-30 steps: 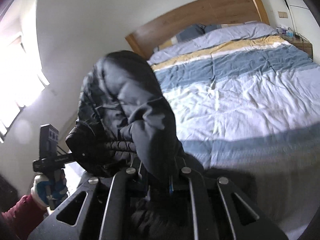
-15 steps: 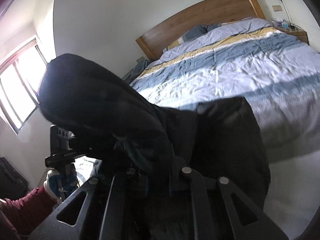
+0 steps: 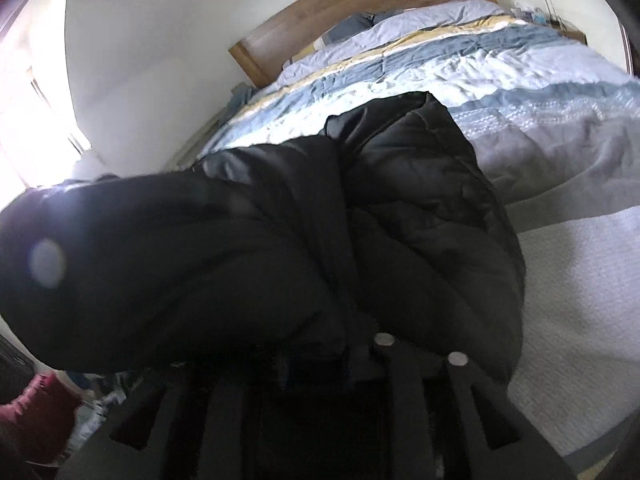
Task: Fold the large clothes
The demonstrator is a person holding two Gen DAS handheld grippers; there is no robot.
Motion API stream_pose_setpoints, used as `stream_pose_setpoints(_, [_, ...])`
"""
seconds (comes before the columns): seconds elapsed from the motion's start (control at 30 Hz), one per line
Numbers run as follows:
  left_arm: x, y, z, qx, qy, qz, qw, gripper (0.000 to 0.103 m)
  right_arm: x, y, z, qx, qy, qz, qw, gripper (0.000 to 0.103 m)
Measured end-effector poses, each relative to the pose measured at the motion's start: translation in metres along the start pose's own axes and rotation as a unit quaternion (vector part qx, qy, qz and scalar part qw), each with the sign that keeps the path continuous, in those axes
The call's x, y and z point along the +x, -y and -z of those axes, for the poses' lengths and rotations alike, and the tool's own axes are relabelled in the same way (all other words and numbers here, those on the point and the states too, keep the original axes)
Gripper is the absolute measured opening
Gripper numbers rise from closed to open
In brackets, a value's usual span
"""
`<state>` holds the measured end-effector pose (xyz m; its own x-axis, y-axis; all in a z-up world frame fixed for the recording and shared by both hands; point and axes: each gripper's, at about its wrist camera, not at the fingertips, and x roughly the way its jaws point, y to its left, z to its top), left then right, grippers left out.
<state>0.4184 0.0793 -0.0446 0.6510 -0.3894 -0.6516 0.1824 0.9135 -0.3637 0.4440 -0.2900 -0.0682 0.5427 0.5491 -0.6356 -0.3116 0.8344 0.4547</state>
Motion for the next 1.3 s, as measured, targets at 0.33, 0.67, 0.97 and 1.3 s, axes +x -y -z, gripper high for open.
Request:
stream_pose_setpoints(0.33, [-0.017, 0.004, 0.015, 0.011, -0.025, -0.039, 0.9989, 0.063, -0.027, -0.006, 0.013, 0.012, -0.017, 0.045, 0.999, 0.044])
stream_pose_setpoints(0.67, [-0.075, -0.006, 0.018, -0.004, 0.0, -0.03, 0.9995, 0.074, -0.085, -0.024, 0.007, -0.008, -0.002, 0.08, 0.997, 0.044])
stream_pose_setpoints(0.97, [-0.059, 0.027, -0.061, 0.021, 0.031, -0.023, 0.999, 0.081, -0.053, -0.09, -0.069, -0.1, 0.019, 0.071, 0.992, 0.062])
stream_pose_setpoints(1.3, [0.047, 0.056, -0.084, 0.072, -0.039, -0.055, 0.9951, 0.081, 0.059, -0.112, -0.102, -0.17, -0.033, 0.067, 0.983, 0.062])
